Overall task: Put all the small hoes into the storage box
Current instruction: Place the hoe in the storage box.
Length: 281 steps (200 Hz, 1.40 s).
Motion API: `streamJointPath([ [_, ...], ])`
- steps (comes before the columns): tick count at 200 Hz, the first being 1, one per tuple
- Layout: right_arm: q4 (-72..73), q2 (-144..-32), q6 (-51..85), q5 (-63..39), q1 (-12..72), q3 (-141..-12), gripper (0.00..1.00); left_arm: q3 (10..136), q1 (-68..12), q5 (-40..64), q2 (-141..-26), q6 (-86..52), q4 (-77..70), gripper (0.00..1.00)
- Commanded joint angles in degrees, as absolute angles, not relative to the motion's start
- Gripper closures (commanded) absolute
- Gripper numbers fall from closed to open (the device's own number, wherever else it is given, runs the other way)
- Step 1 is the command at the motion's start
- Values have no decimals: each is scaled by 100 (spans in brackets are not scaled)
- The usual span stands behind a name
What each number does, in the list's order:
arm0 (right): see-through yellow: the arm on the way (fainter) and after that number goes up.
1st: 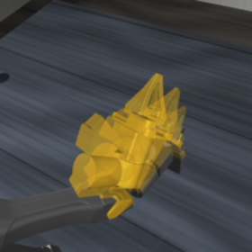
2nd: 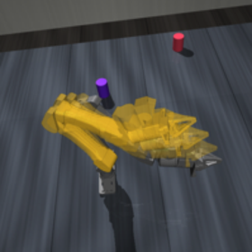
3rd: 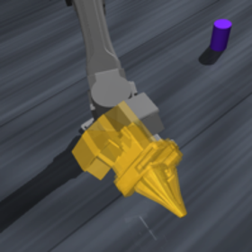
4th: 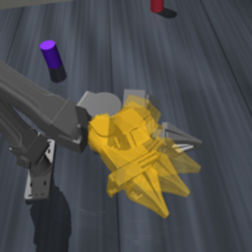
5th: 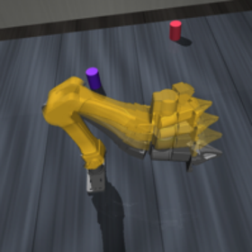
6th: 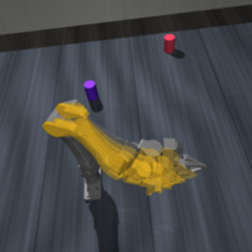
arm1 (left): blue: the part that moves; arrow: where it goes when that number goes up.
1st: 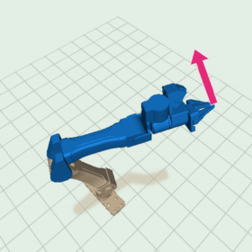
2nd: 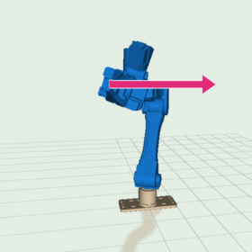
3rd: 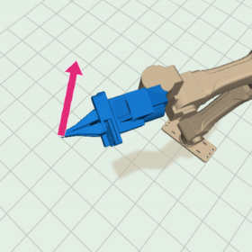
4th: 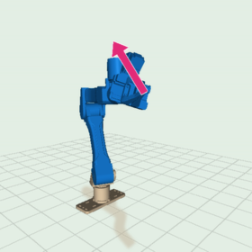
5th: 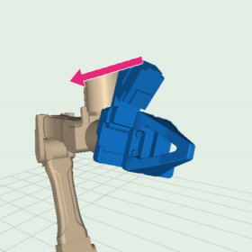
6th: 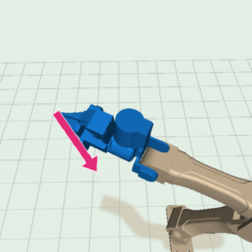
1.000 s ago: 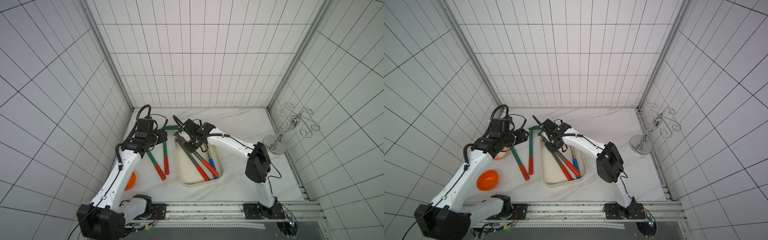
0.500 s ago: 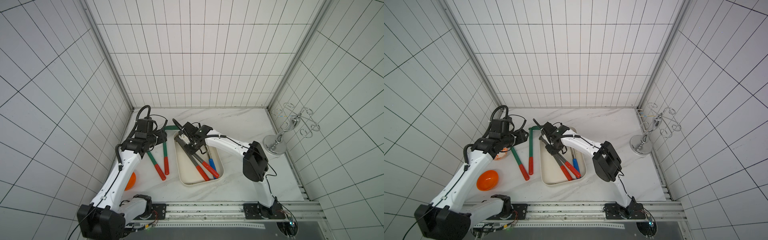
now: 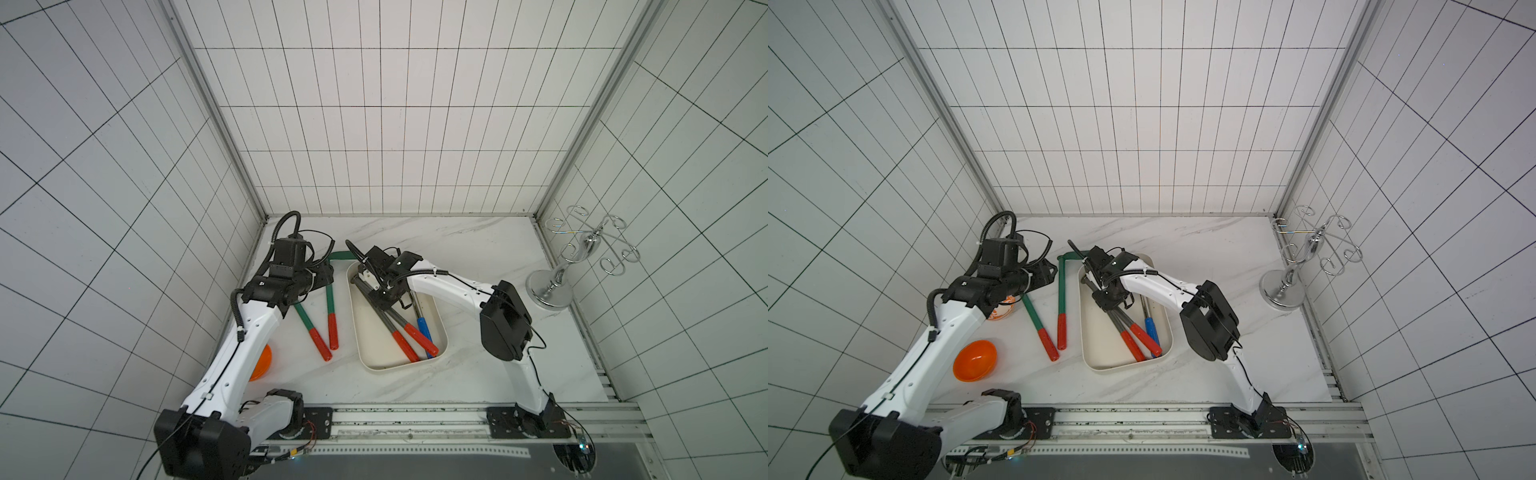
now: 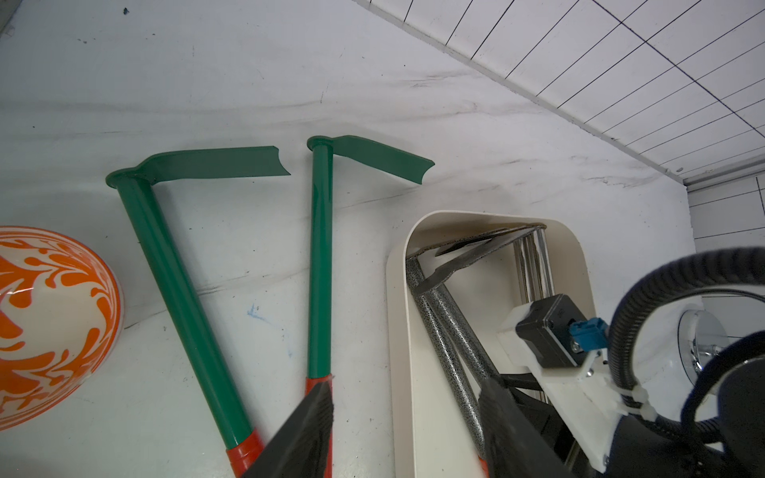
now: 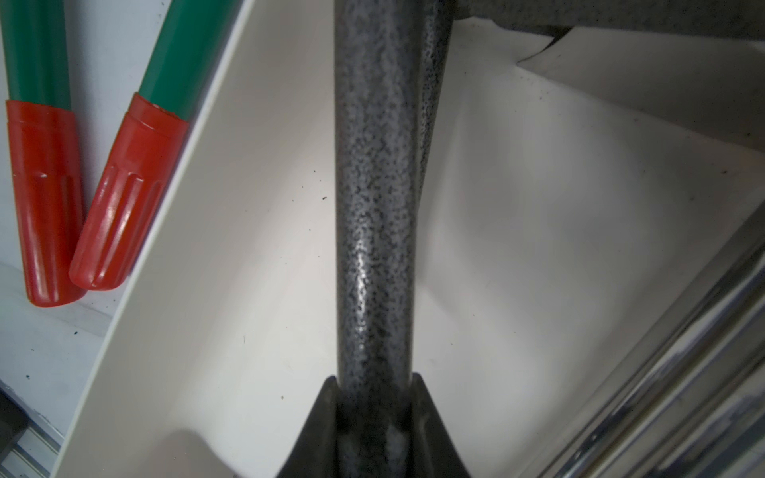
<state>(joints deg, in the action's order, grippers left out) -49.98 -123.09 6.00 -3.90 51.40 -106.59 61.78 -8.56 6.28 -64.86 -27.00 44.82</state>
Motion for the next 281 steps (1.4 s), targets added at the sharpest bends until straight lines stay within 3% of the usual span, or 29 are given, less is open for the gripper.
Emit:
streamJointPath([
  [1, -4968, -12595, 444, -239, 5064, -11139, 100, 6150, -826, 624, -6352, -2663, 4397, 41],
  [173, -5439, -12220, 642, 52, 5084, -12287, 100, 6144, -807, 644, -6344, -2661, 4398, 41],
  [281, -5529, -12539, 681, 4, 5045, -12972, 100, 6135, -805, 650, -6327, -2654, 4415, 41],
])
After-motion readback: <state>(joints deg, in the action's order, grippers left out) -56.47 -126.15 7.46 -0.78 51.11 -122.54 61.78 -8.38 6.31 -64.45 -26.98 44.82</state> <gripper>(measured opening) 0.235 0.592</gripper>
